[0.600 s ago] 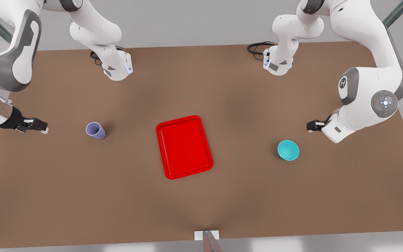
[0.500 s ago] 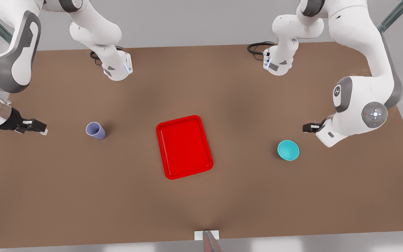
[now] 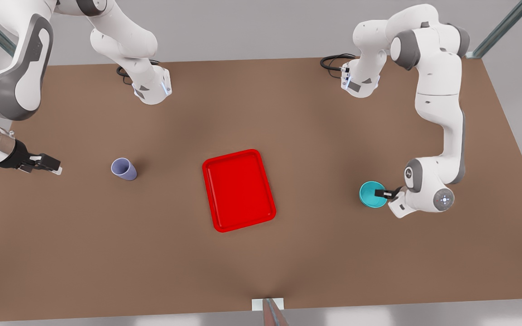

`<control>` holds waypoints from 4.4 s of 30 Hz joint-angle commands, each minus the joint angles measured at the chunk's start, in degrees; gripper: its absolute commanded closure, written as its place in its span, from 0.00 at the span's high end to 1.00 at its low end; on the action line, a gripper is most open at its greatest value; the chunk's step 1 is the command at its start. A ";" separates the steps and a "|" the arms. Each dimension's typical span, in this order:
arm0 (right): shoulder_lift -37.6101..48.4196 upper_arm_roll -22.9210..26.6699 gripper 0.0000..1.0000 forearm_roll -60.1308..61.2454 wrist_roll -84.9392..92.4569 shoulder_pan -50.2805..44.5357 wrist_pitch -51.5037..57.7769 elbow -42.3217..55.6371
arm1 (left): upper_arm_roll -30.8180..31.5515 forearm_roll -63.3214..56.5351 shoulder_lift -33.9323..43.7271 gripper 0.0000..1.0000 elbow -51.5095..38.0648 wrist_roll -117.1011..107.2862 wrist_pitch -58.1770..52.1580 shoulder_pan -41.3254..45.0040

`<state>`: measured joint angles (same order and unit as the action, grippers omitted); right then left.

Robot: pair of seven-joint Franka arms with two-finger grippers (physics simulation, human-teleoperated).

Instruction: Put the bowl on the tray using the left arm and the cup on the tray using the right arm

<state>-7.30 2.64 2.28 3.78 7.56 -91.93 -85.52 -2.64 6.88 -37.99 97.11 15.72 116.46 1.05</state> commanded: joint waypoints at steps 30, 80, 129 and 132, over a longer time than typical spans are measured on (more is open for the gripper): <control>-0.79 -0.09 1.00 0.00 -0.09 -0.27 -0.44 0.09 | 2.29 18.78 -0.59 0.21 -8.61 -20.99 -0.62 14.06; 3.16 -4.13 1.00 -0.18 -0.79 -2.99 -11.07 -22.76 | -0.26 -6.44 23.93 1.00 -15.20 -13.26 -40.88 7.30; -4.66 -3.60 1.00 -2.11 15.56 4.04 -29.88 -42.36 | -0.26 -6.44 23.58 1.00 -13.70 -13.17 -40.70 7.30; -5.45 -3.60 1.00 -2.20 15.64 4.13 -29.97 -42.36 | -0.35 -6.44 23.49 1.00 -13.70 -13.17 -40.70 7.30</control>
<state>-12.75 -0.97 0.08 19.42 11.69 -121.90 -127.88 -2.99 0.44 -14.59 83.41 2.55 75.76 8.35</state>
